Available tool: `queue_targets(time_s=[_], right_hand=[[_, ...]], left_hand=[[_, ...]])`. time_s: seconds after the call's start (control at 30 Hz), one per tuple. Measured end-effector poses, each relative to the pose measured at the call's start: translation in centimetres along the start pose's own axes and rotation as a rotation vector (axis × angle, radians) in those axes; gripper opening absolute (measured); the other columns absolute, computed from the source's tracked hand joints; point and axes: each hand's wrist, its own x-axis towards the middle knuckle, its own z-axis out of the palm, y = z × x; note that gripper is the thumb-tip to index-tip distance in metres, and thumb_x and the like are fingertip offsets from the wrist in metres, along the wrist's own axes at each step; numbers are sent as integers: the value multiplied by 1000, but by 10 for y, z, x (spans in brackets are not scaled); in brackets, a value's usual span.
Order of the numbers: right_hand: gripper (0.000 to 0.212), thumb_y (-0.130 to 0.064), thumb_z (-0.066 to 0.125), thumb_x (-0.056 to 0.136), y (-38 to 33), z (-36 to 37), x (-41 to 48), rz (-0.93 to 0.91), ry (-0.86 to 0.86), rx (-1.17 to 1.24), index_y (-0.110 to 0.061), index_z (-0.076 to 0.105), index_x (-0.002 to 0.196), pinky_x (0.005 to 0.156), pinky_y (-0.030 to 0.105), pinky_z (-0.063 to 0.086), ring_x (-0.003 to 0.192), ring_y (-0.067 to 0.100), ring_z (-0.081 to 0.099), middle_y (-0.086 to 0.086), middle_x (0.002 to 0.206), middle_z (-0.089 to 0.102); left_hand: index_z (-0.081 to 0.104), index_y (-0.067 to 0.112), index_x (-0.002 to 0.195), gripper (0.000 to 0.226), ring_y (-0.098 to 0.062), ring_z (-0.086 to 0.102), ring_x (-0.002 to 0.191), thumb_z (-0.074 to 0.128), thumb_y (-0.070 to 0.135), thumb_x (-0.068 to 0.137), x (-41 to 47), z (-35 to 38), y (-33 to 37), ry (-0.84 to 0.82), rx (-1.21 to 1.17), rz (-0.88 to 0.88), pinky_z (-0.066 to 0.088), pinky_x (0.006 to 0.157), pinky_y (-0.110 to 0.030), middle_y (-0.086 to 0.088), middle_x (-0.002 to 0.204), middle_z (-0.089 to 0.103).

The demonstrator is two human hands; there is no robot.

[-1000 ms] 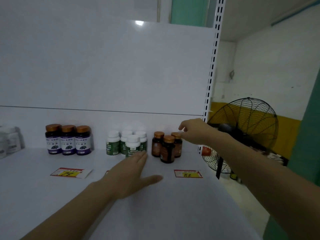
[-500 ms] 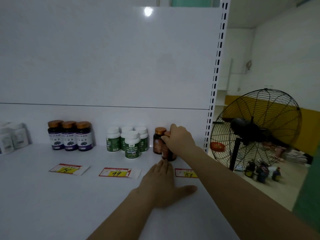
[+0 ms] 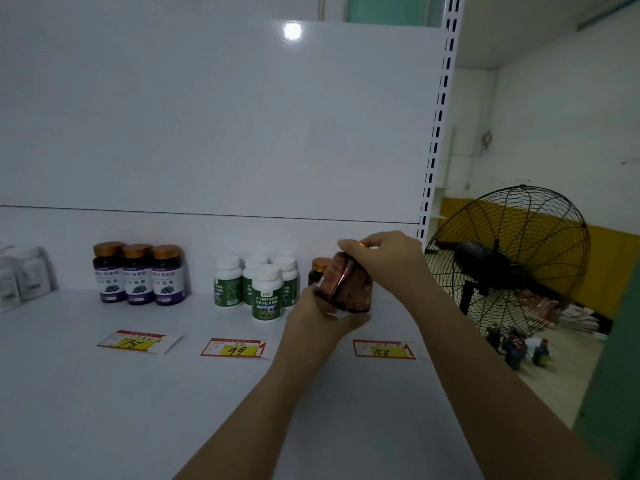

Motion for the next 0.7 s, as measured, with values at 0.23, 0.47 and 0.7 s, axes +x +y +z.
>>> queue_targets(time_s=[0.23, 0.47, 0.7], right_hand=[[67, -63, 51, 84, 23, 19, 1, 226, -191, 324, 2, 68, 90, 88, 45, 54, 89, 32, 68, 20, 92, 70], [46, -42, 58, 90, 34, 20, 0, 192, -232, 574, 3, 66, 89, 93, 54, 49, 100, 38, 63, 23, 100, 66], [28, -16, 45, 99, 43, 15, -4, 44, -408, 873, -10, 63, 120, 96, 38, 50, 115, 25, 60, 10, 120, 65]], left_hand=[[64, 12, 101, 37, -15, 66, 68, 77, 34, 74, 4, -8, -3, -89, -198, -73, 54, 69, -28, -4, 77, 71], [64, 7, 98, 32, -21, 68, 70, 73, 31, 78, 9, -11, -3, -247, -442, -257, 54, 64, -24, -14, 82, 73], [57, 30, 87, 26, -7, 59, 73, 79, 31, 72, 0, -9, -2, -142, -90, 35, 46, 64, -18, 10, 78, 63]])
